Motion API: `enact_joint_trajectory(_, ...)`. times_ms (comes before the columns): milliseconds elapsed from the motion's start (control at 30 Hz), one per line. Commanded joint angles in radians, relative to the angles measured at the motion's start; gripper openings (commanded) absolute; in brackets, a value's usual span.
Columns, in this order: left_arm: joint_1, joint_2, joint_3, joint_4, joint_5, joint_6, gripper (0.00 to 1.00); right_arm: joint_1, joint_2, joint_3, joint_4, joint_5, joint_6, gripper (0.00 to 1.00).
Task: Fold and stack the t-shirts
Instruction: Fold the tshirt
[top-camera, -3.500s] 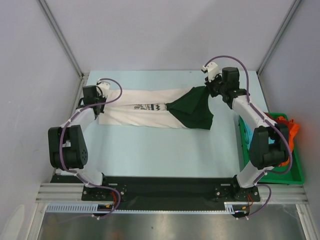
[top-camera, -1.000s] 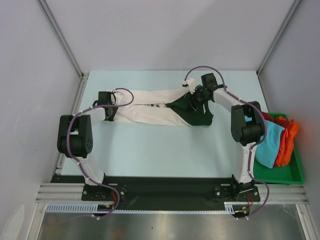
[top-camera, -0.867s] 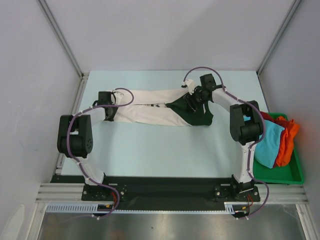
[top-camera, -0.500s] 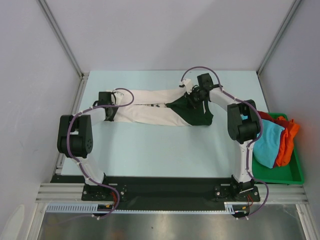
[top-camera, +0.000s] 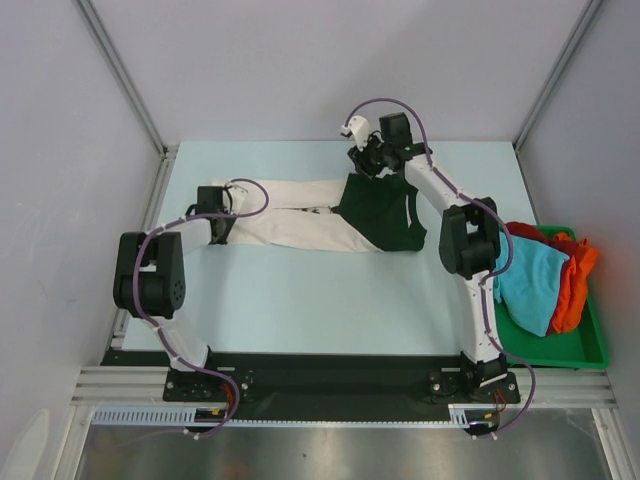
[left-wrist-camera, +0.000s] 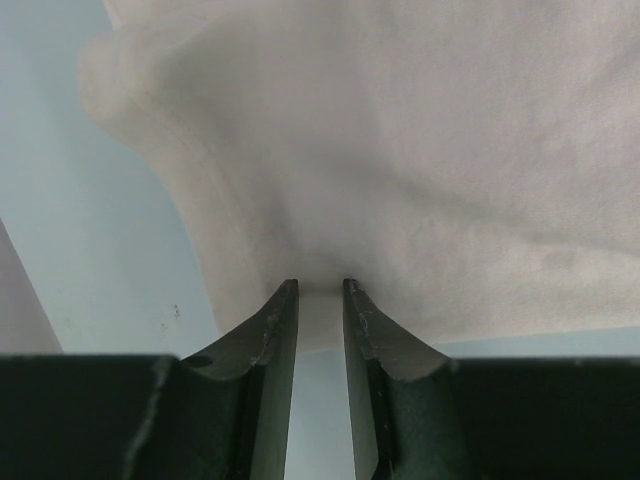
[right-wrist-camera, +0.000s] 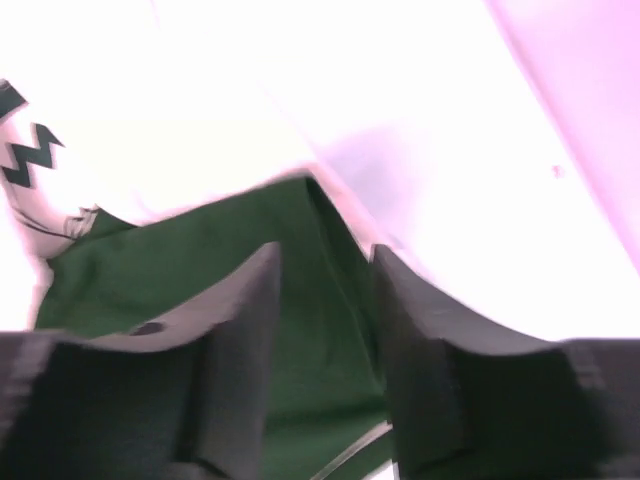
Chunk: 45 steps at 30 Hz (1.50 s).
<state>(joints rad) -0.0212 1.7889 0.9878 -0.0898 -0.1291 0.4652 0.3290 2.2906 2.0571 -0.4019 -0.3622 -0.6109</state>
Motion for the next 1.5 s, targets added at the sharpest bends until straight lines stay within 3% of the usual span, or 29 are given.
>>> enact_joint_trajectory(0,-0.003,-0.054,-0.023,0.001,-0.017,0.027,0.29,0.036,-0.017,0.012,0.005,0.080,0.017,0.49)
enact_joint_trajectory(200,0.000,-0.083,-0.034,0.010,-0.044,0.061,0.29,-0.014,-0.262,-0.334,0.092,0.069,0.036,0.51)
enact_joint_trajectory(300,0.006,-0.094,-0.023,-0.010,-0.024,0.070,0.32,-0.050,-0.368,-0.434,0.017,0.028,0.086,0.52)
enact_joint_trajectory(333,0.009,-0.097,-0.020,-0.022,-0.014,0.069,0.35,-0.054,-0.393,-0.457,-0.006,0.013,0.100,0.52)
enact_joint_trajectory(367,0.016,-0.103,-0.014,-0.040,-0.003,0.060,0.49,-0.067,-0.442,-0.481,-0.023,0.002,0.114,0.53)
enact_joint_trajectory(467,0.059,-0.105,0.035,-0.108,0.074,-0.023,0.67,-0.085,-0.549,-0.622,-0.031,-0.033,0.148,0.61)
enact_joint_trajectory(633,0.086,-0.097,0.057,-0.148,0.135,-0.100,0.73,-0.116,-0.599,-0.719,-0.123,-0.101,0.178,0.63)
enact_joint_trajectory(733,0.110,-0.037,0.109,-0.204,0.105,-0.164,0.72,-0.127,-0.609,-0.741,-0.175,-0.135,0.181,0.63)
enact_joint_trajectory(933,0.176,0.004,0.193,-0.275,0.271,-0.221,0.70,-0.127,-0.643,-0.795,-0.205,-0.142,0.172,0.63)
enact_joint_trajectory(1033,0.191,0.017,0.207,-0.278,0.289,-0.250,0.67,-0.127,-0.649,-0.802,-0.233,-0.147,0.163,0.62)
enact_joint_trajectory(1200,0.213,0.044,0.209,-0.278,0.301,-0.244,0.56,-0.127,-0.660,-0.808,-0.253,-0.141,0.155,0.61)
enact_joint_trajectory(1367,0.247,0.210,0.369,-0.485,0.359,-0.290,0.36,-0.128,-0.649,-0.821,-0.215,-0.107,0.166,0.61)
enact_joint_trajectory(1467,0.248,0.201,0.345,-0.441,0.342,-0.287,0.31,-0.125,-0.635,-0.822,-0.199,-0.095,0.158,0.61)
